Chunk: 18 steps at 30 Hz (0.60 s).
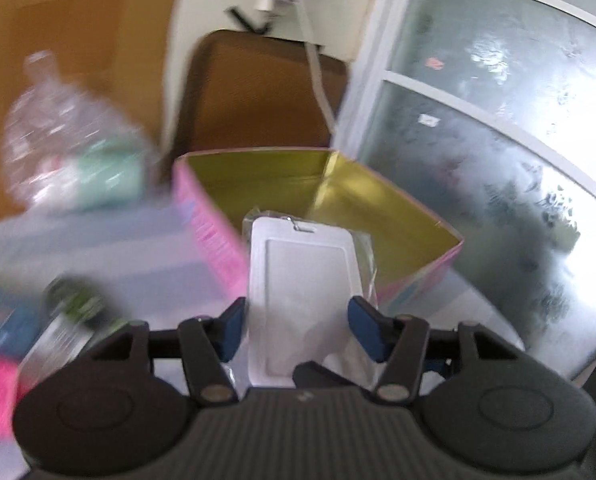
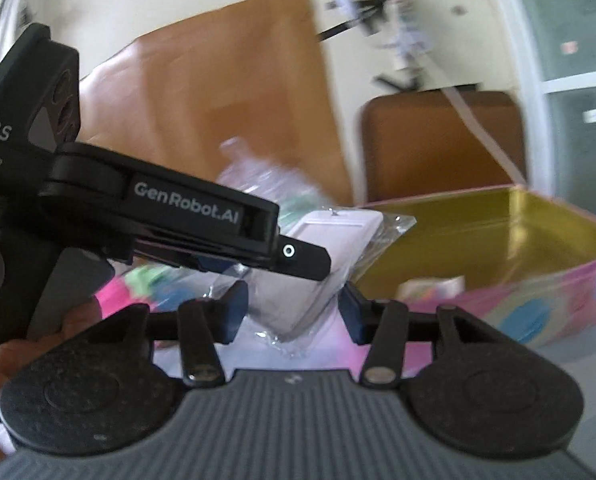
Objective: Organize soft objects
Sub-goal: 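Carry the card holder with the left gripper into the pink tin and release, then move the left gripper to the pink fuzzy towel and grasp its edge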
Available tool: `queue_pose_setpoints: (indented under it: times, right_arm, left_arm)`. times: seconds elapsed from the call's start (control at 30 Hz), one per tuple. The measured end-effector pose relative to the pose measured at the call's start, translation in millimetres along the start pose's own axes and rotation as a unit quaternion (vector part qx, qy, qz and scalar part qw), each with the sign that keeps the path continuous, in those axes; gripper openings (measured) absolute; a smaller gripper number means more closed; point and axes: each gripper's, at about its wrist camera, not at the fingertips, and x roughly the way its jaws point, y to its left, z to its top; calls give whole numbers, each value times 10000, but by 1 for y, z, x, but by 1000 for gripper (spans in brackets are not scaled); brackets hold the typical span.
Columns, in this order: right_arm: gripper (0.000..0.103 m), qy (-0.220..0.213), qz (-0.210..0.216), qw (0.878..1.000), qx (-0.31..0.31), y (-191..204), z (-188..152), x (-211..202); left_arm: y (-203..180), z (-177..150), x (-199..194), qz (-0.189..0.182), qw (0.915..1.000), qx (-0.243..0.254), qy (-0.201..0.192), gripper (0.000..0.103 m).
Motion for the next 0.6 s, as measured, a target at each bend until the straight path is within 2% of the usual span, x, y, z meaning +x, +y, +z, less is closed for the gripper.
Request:
queue_pose_setpoints:
  times: [0.17,0.3,0.37,0.47,0.5,0.6]
  right_arm:
    - [53,-18,-560,9979,328,-55,14,16]
    - [55,113,-1009,9934,526,-84,10,31]
    - [60,36,-1233,9914,444,-84,10,31]
    - [61,-112,-1183,9919,445,-76,9,25]
    - [61,-203,-1130,9924,452,-70,7,21]
    - [60,-378,-958,9941,354,-47,1,7]
  left_arm:
    - [-32,42,62,-307,9993,189,65,54]
    - [-45,53,111,-388,9988,217,225,55]
    - [-46,52,130,-387,9986,127,328,59]
    - [-42,48,138,-363,9988,-28,325,59]
    - [-41,47,135,-376,9988,-55,303,56]
    - [-37,43,107,-367,9993,17,97,58]
